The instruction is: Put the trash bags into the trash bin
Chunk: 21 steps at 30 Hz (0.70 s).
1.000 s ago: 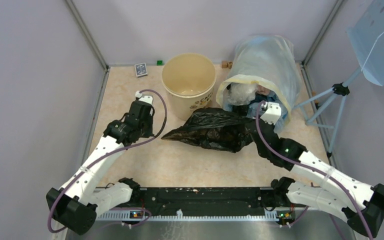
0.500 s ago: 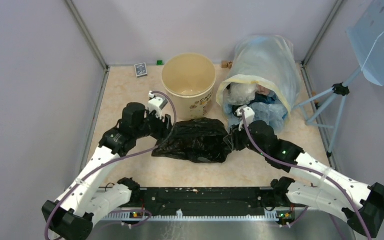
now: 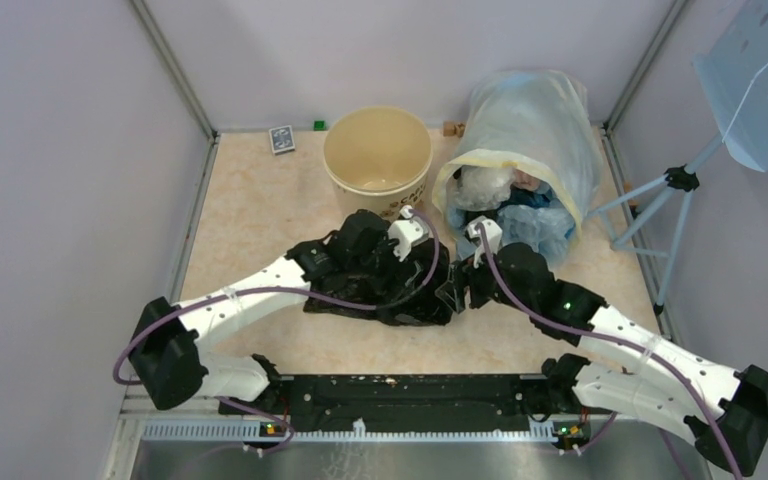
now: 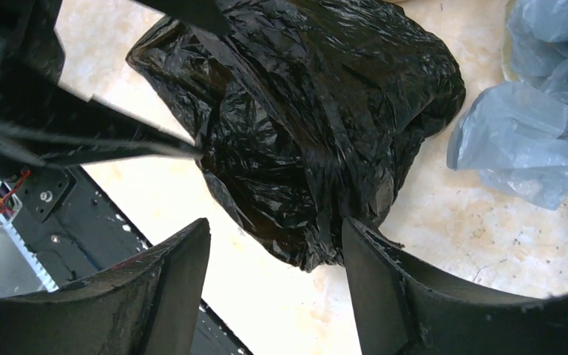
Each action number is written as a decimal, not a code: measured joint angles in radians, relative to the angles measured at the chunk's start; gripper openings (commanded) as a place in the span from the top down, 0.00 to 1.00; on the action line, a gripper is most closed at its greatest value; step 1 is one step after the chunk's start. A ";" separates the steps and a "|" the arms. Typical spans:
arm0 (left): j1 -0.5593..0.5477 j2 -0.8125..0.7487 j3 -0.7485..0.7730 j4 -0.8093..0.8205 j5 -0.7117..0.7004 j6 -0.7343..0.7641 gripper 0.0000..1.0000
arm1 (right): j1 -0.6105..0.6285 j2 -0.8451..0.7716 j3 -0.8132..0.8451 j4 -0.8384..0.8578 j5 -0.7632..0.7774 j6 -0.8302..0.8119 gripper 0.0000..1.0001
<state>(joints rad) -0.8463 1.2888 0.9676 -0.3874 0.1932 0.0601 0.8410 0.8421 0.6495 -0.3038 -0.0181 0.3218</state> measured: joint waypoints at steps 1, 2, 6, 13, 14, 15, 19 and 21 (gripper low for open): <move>0.000 0.016 0.003 0.008 -0.013 0.011 0.11 | 0.000 -0.007 -0.005 0.000 0.001 0.002 0.33; 0.000 0.031 0.008 0.017 -0.029 0.021 0.11 | 0.000 -0.019 -0.015 0.001 0.006 0.006 0.33; 0.001 0.097 0.044 0.048 -0.075 0.038 0.16 | 0.000 -0.093 -0.057 -0.005 0.054 0.030 0.33; 0.002 0.209 0.079 0.100 -0.174 0.015 0.56 | 0.000 -0.182 -0.133 0.024 0.141 0.095 0.28; 0.002 0.214 0.079 0.100 -0.178 0.011 0.65 | 0.000 -0.181 -0.147 0.033 0.143 0.102 0.27; 0.002 0.216 0.079 0.101 -0.183 0.007 0.77 | 0.000 -0.181 -0.164 0.045 0.144 0.109 0.26; 0.002 0.215 0.079 0.111 -0.192 -0.006 1.00 | 0.000 -0.171 -0.238 0.109 0.131 0.128 0.22; 0.002 0.206 0.079 0.110 -0.203 -0.006 1.00 | 0.000 -0.170 -0.271 0.160 0.113 0.130 0.22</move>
<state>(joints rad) -0.8440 1.4948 1.0462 -0.2771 -0.0097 0.0536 0.8410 0.6724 0.3786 -0.1440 0.0948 0.4515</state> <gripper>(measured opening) 0.009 0.773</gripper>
